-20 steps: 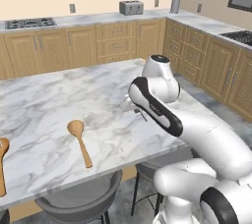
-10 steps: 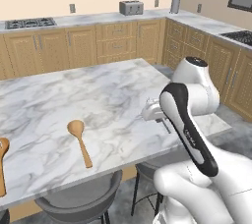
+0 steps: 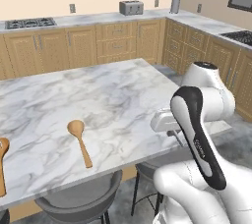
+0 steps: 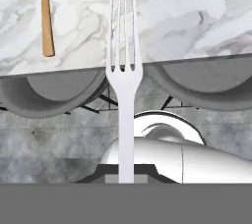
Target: Pick up the metallic utensils from the counter and place them in the open drawer. Make sure not to pick up any wooden utensils.
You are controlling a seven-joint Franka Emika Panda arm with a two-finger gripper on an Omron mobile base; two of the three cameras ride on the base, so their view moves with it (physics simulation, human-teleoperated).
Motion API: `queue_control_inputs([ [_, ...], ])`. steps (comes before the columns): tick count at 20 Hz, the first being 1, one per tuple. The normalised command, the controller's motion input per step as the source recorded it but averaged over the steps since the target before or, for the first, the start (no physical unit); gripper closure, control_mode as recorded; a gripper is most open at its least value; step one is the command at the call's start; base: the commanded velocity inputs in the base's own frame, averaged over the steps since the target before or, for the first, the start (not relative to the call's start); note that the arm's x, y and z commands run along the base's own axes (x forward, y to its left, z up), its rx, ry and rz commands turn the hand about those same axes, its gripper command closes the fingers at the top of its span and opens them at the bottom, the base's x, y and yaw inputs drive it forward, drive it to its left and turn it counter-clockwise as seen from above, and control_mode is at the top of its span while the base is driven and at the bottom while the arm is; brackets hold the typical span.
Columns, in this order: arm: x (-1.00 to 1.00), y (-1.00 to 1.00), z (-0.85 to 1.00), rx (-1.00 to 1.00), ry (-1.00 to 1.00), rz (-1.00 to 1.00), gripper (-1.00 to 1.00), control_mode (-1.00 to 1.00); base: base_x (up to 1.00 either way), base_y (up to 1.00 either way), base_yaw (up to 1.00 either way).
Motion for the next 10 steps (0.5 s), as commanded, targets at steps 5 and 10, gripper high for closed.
queue_control_inputs([
  [5, 0.0, -0.31, 0.3, -0.06, 0.15, -0.01, 1.0, -1.0, 0.0, 0.0, 0.0],
  [10, -0.03, 0.0, 0.12, -0.13, -0.01, 0.0, 1.0, -1.0, 0.0, 0.0, 0.0],
])
